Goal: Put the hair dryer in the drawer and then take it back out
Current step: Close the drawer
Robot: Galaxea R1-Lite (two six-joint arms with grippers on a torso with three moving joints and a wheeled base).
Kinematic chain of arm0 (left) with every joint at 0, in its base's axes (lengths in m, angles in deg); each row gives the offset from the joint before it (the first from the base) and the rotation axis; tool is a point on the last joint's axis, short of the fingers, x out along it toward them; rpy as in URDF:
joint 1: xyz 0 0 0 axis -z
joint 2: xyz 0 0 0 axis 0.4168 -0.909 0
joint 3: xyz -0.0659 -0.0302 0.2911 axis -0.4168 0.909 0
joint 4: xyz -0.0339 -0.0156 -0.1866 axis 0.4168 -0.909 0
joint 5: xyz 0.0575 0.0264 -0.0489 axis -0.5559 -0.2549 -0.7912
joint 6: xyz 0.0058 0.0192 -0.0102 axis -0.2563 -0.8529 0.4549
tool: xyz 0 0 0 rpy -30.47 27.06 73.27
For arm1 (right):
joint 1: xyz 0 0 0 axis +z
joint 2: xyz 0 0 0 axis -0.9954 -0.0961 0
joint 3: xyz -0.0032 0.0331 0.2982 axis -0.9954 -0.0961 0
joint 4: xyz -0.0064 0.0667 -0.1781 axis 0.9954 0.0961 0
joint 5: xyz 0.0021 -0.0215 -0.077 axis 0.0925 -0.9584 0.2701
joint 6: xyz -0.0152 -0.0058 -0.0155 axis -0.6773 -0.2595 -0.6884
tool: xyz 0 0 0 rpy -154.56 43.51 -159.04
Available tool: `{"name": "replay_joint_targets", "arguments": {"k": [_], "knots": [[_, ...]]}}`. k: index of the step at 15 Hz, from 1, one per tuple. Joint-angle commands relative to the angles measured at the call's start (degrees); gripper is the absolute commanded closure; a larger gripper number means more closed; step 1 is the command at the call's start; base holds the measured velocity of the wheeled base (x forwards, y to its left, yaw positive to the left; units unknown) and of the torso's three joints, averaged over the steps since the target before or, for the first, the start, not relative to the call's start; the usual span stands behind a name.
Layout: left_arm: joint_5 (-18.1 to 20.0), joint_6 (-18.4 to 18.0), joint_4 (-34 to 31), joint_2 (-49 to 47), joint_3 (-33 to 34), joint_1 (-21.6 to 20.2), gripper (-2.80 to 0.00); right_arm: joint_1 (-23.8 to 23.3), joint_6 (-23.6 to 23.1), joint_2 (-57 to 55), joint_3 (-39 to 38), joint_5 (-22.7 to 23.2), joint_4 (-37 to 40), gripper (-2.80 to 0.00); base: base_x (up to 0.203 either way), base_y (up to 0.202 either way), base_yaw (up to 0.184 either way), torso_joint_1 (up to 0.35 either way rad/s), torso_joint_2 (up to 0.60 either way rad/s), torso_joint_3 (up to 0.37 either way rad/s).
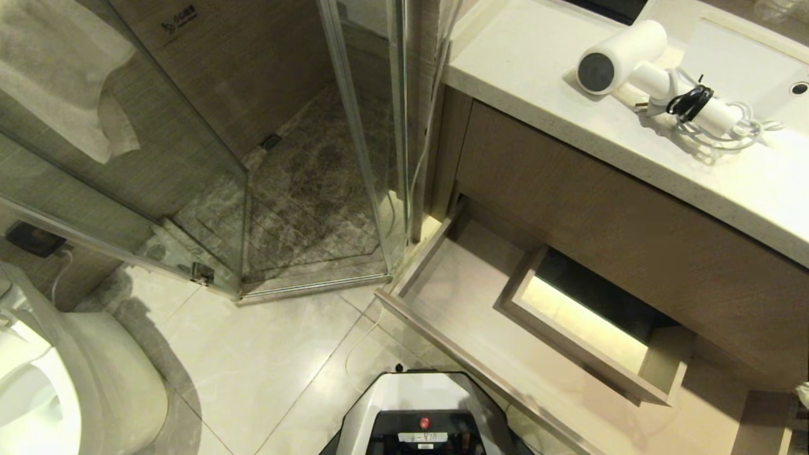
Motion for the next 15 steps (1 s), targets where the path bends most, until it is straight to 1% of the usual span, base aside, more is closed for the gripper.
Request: {"name": "replay_joint_targets", "arguments": {"k": [1,15], "knots": [[0.01,0.0,0.02,0.0,0.09,-0.01,0.0,0.08,-0.22,0.1,-0.62,0.07,-0.25,0.0,0.0,0.0,0.0,-0.163,0.31,0.135],[0.01,0.0,0.02,0.0,0.09,-0.01,0.0,0.52,-0.31,0.28,-1.15,0.25,-0.16,0.0,0.0,0.0,0.0,-0.195,0.33,0.139]]}}
